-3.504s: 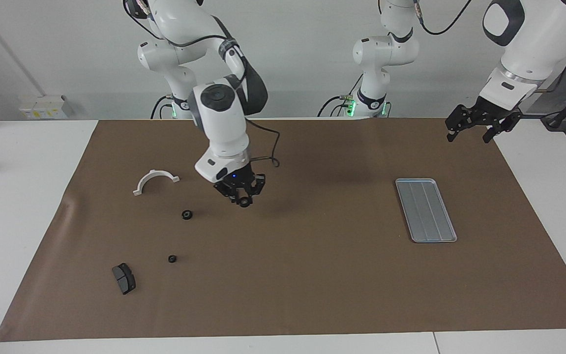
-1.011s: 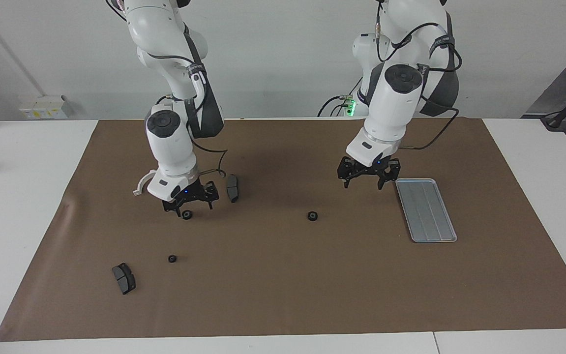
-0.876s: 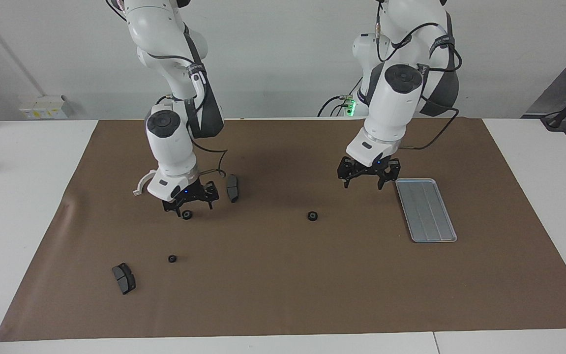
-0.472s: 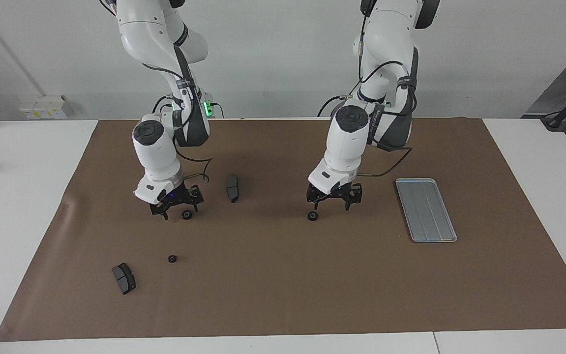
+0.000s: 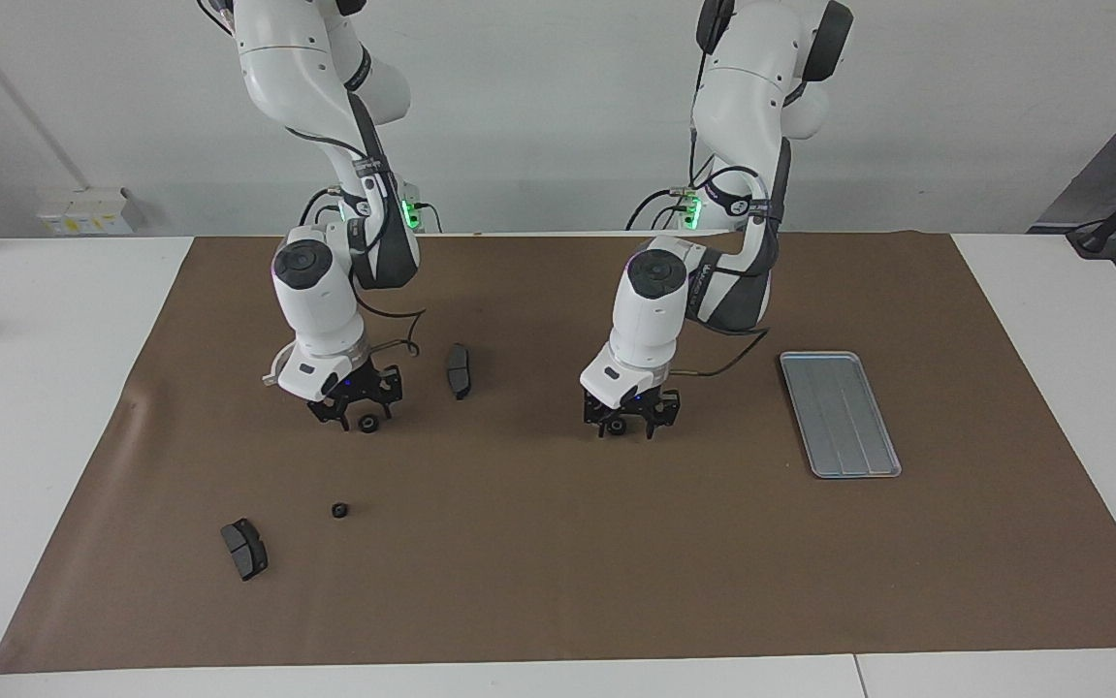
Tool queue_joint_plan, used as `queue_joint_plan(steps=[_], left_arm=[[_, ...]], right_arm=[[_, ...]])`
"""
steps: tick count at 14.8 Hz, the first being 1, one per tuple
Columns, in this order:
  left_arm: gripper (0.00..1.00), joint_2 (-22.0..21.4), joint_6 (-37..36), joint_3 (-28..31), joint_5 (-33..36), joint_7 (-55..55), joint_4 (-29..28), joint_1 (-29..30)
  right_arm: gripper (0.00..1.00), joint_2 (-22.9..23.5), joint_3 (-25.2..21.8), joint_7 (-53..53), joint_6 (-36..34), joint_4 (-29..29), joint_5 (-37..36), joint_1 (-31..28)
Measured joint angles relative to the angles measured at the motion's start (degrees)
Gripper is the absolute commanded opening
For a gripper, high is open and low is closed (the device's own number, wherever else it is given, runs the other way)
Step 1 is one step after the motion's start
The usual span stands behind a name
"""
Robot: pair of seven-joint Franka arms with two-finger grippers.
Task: Pick bearing gear from pile to tray
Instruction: 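Lower the left gripper onto the gear at center and grasp it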
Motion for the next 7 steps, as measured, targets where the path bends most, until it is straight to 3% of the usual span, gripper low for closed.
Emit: queue_joint_plan(steps=[1, 3, 4, 5, 6, 7], left_arm=[[0.79, 0.0, 0.5, 0.0, 0.0, 0.0, -0.5, -0.2], [0.74, 0.0, 1.3, 0.0, 0.0, -0.1, -1.5, -0.4], [0.63, 0.0, 1.7, 0.0, 0.0, -0.1, -1.9, -0.4], [0.44, 0.0, 1.7, 0.0, 0.0, -0.4, -2.1, -0.4], [0.02, -0.1, 1.7, 0.0, 0.0, -1.4, -2.2, -0.4], [0.0, -0.1, 1.7, 0.0, 0.0, -2.8, -2.2, -0.4]], right_arm=[[0.64, 0.0, 0.0, 0.0, 0.0, -0.1, 0.0, 0.0], [0.49, 0.0, 0.0, 0.0, 0.0, -0.2, 0.0, 0.0], [0.39, 0.0, 0.0, -0.1, 0.0, -0.2, 0.0, 0.0], [0.29, 0.0, 0.0, -0.2, 0.0, -0.2, 0.1, 0.0], [0.08, -0.1, 0.1, -0.2, 0.0, -0.2, 0.1, 0.0], [0.0, -0.1, 0.1, -0.2, 0.0, -0.2, 0.1, 0.0]])
